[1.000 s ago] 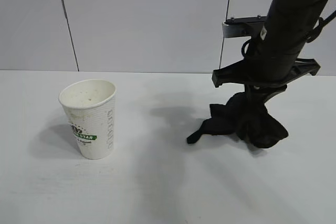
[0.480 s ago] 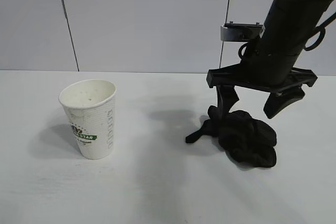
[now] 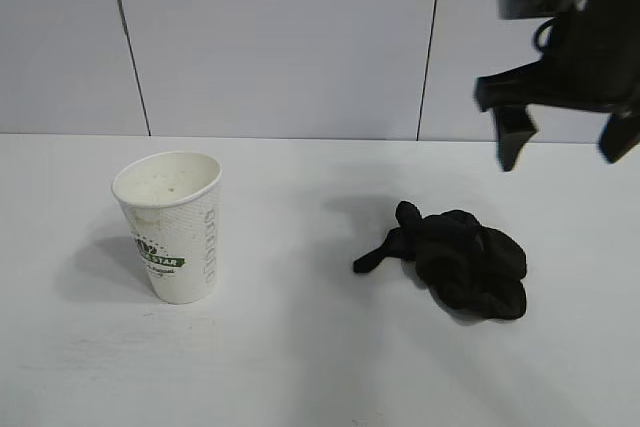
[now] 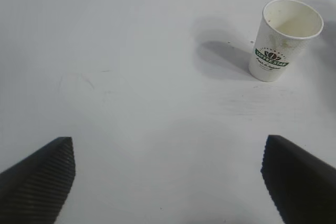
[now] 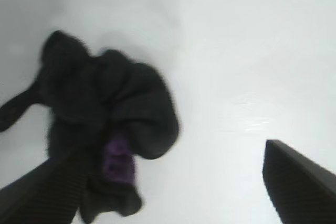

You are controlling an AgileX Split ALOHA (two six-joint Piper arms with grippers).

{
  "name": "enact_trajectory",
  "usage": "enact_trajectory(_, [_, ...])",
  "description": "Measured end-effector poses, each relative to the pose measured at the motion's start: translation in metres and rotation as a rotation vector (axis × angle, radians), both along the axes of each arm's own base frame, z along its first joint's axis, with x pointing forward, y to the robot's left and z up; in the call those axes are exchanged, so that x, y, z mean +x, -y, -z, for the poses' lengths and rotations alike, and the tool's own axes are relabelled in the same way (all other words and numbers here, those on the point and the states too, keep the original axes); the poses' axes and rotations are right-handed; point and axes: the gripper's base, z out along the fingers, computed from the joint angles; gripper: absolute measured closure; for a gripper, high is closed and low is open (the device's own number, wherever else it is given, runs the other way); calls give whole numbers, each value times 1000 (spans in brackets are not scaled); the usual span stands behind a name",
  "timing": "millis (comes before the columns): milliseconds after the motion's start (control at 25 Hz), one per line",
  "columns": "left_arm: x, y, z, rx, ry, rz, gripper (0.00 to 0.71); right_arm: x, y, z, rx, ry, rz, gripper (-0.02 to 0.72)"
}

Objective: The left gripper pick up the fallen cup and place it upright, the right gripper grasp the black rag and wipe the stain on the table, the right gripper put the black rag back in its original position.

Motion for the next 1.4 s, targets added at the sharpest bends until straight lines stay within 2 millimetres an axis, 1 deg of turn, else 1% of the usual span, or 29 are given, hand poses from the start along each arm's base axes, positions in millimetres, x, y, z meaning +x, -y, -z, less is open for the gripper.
enact_trajectory(120, [0, 0, 0, 0, 0, 0, 16, -14, 53, -27, -34, 43, 142, 73])
enact_trajectory(160, [0, 0, 0, 0, 0, 0, 16, -22, 70, -38, -46, 64, 184, 73])
enact_trajectory(240, [0, 0, 0, 0, 0, 0, 16, -40, 97, -58, -68, 105, 252, 73])
enact_trajectory(320, [0, 0, 0, 0, 0, 0, 16, -60, 119, -78, -67, 159, 333, 73])
enact_trajectory(400, [0, 0, 0, 0, 0, 0, 16, -81, 126, -99, -40, 228, 385, 73])
enact_trajectory(440, [0, 0, 0, 0, 0, 0, 16, -92, 125, -111, -34, 266, 388, 73])
enact_trajectory(520, [0, 0, 0, 0, 0, 0, 16, -111, 115, -132, -2, 345, 366, 73])
enact_trajectory(640, [0, 0, 0, 0, 0, 0, 16, -151, 96, -165, 41, 477, 324, 73])
enact_trajectory(720, [0, 0, 0, 0, 0, 0, 16, -187, 80, -188, 55, 591, 292, 73])
enact_trajectory(800, [0, 0, 0, 0, 0, 0, 16, -224, 65, -205, 64, 703, 264, 73])
enact_trajectory(880, [0, 0, 0, 0, 0, 0, 16, -266, 50, -217, 67, 810, 240, 73])
enact_trajectory(920, [0, 0, 0, 0, 0, 0, 16, -284, 43, -220, 66, 853, 229, 73])
enact_trajectory(1000, [0, 0, 0, 0, 0, 0, 16, -320, 30, -222, 69, 923, 207, 73])
enact_trajectory(1080, [0, 0, 0, 0, 0, 0, 16, -347, 18, -219, 94, 960, 186, 73])
enact_trajectory(1160, [0, 0, 0, 0, 0, 0, 16, -368, 7, -212, 131, 978, 160, 73])
enact_trajectory(1280, [0, 0, 0, 0, 0, 0, 16, -384, -3, -193, 186, 949, 129, 73])
enact_trajectory(1360, [0, 0, 0, 0, 0, 0, 16, -387, -4, -175, 215, 893, 112, 73])
enact_trajectory(1400, [0, 0, 0, 0, 0, 0, 16, -385, -3, -162, 227, 849, 105, 73])
